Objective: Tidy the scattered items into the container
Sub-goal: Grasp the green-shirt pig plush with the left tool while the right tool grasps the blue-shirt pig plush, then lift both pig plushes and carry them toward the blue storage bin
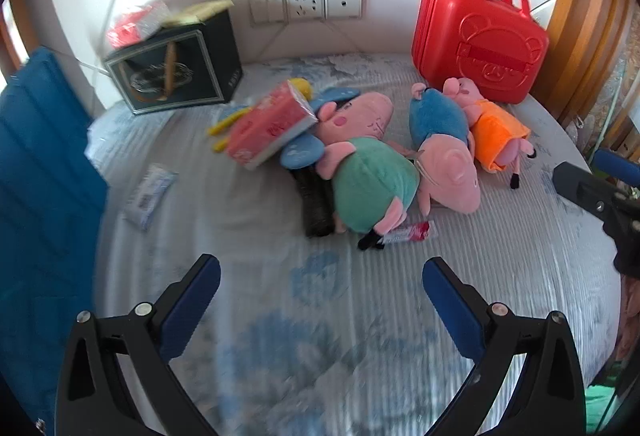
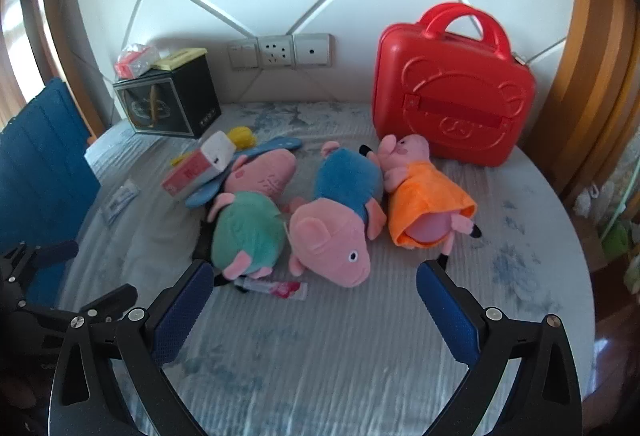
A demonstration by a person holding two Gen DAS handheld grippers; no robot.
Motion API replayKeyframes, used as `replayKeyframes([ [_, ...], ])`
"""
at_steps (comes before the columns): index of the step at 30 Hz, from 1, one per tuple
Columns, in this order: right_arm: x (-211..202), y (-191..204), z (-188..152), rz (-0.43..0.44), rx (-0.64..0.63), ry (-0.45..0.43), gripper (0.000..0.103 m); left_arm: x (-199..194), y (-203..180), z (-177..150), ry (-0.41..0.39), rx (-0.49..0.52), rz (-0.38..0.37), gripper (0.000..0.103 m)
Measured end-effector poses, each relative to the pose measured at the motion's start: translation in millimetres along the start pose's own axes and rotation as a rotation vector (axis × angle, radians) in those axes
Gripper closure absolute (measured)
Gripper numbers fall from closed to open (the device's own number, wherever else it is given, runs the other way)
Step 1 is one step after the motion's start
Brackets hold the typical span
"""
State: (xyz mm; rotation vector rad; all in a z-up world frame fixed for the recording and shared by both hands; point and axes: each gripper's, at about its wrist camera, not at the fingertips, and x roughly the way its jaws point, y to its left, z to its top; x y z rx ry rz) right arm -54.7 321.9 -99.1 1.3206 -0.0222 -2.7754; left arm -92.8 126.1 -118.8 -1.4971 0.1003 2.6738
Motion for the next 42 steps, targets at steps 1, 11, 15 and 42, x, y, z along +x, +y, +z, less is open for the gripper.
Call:
replayKeyframes([
  [1, 12, -4, 0, 0.002, 0.004, 0.013, 0.000, 9, -2, 3, 0.004, 0.000, 0.004, 0.000],
  [11, 107, -21, -2, 0.005, 0.041, 0.116, 0.000, 94, -16, 27, 0.006, -0.006, -0.017, 0.000],
  [15, 142, -26, 3, -0.002, 0.072, 0.154, 0.000, 121, -28, 31, 0.018, 0.028, -0.040, 0.000],
  [42, 196, -35, 8, 0.131, 0.214, 0.292, 0.023, 160, -54, 40, 0.016, 0.161, -0.084, 0.026],
])
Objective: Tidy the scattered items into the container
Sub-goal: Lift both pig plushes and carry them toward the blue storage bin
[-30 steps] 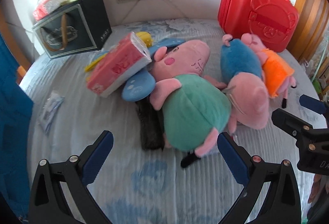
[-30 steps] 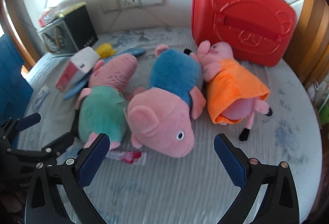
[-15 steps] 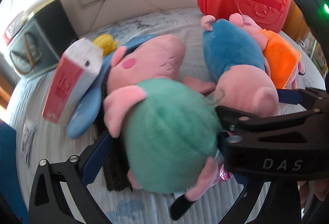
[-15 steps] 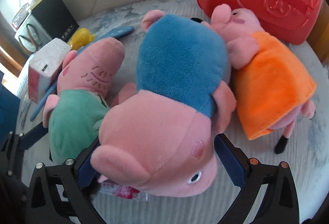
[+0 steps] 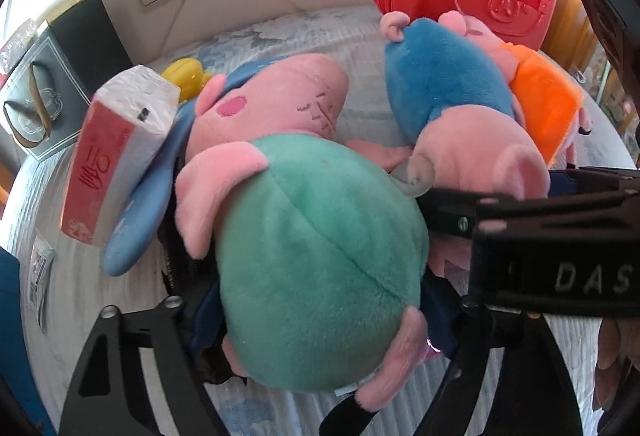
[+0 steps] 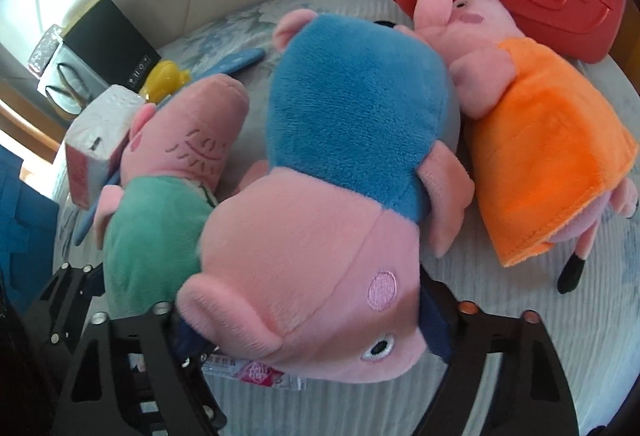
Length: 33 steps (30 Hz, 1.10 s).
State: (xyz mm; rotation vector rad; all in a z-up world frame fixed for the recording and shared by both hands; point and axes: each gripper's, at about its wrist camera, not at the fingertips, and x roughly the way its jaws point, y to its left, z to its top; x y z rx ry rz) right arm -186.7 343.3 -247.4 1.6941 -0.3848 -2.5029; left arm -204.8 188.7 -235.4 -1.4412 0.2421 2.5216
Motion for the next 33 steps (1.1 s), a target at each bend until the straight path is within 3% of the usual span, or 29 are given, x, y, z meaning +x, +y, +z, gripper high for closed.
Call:
replayKeyframes([
  [10, -30, 10, -17, 0.012, 0.006, -0.029, 0.028, -35, 2, -11, -0.067, 0.021, -0.010, 0.028],
  [15, -50, 21, -29, -0.033, -0.031, -0.039, 0.028, -52, -2, -19, -0.077, 0.038, -0.021, 0.028],
  [33, -206, 79, -98, -0.140, -0.144, -0.204, 0.027, -195, 26, -64, -0.189, 0.072, -0.067, 0.028],
])
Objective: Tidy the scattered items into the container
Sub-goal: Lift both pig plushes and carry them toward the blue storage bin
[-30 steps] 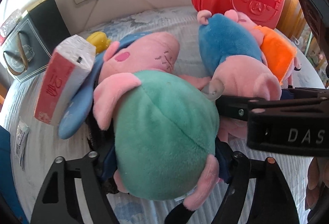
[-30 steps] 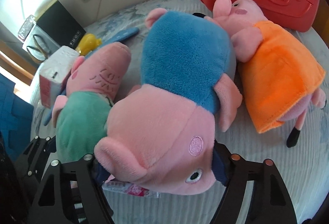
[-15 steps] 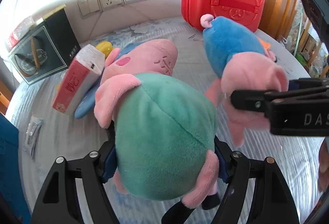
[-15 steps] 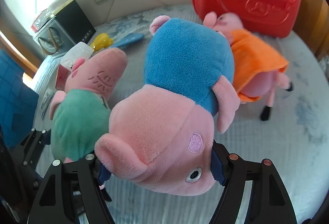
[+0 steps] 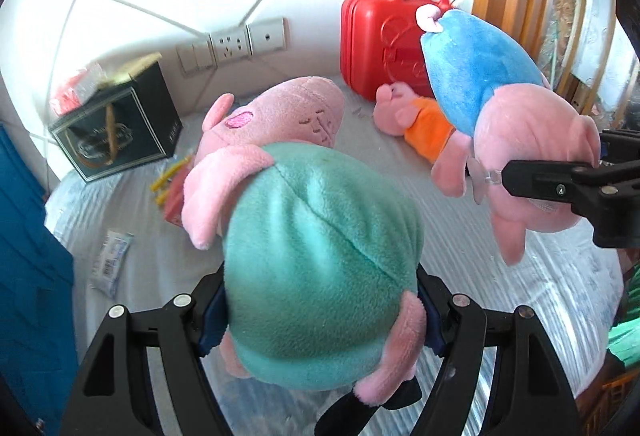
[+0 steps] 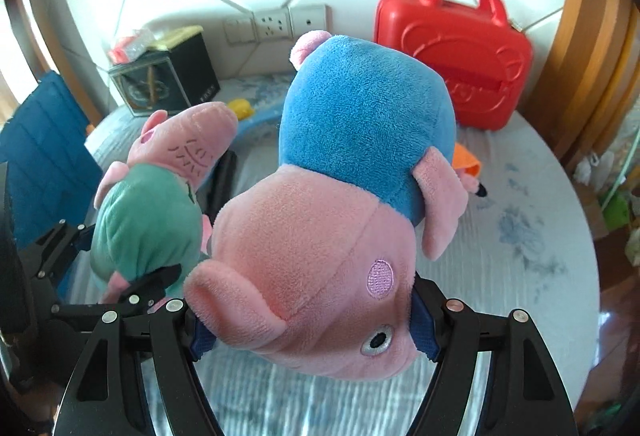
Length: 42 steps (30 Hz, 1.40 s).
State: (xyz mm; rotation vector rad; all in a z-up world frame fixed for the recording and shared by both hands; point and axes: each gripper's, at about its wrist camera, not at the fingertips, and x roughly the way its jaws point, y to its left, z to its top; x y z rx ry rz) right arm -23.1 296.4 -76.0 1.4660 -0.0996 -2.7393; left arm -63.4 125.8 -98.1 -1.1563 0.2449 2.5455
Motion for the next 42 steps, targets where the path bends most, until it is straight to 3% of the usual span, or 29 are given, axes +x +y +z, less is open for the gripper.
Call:
replayKeyframes([
  [20, -159, 96, -33, -0.089, 0.067, -0.144, 0.027, -163, 42, -9, -0.151, 0.016, -0.057, 0.028],
  [30, -184, 122, -52, -0.111, 0.105, -0.161, 0.027, -201, 66, -15, -0.157, -0.003, -0.037, 0.028],
  [42, -190, 100, -46, -0.031, 0.022, -0.184, 0.027, -246, 50, -8, -0.184, -0.035, 0.050, 0.028],
])
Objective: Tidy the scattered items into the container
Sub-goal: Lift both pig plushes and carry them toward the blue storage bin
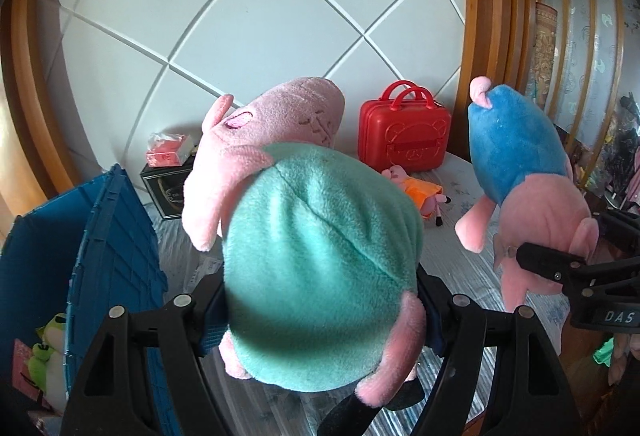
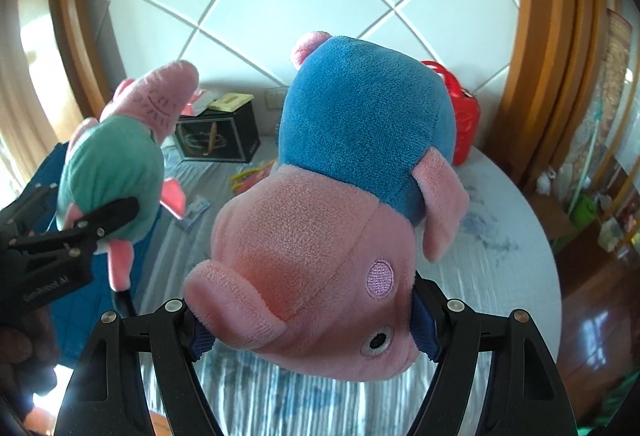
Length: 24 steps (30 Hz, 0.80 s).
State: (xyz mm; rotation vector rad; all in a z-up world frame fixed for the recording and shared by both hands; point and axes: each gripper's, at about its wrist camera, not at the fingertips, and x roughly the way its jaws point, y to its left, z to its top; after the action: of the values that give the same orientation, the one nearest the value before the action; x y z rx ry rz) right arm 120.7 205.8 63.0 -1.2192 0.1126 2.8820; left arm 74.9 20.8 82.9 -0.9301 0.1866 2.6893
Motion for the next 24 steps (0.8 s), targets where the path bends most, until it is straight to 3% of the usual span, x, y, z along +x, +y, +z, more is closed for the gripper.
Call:
replayKeyframes([
  [10, -1, 23, 7, 0.096, -0.053, -0.031, 0.027, -32, 22, 6, -0.020, -0.048, 0.093, 0.028],
  [19, 3, 71, 23, 0.142, -0.094, -0.057, 0.027, -60, 67, 17, -0.072, -0.071, 0.089, 0.028],
  [24, 10, 114, 34, 0.170, -0.119, -0.060, 0.027, -71, 115, 19, -0.086, -0.111, 0.085, 0.028],
])
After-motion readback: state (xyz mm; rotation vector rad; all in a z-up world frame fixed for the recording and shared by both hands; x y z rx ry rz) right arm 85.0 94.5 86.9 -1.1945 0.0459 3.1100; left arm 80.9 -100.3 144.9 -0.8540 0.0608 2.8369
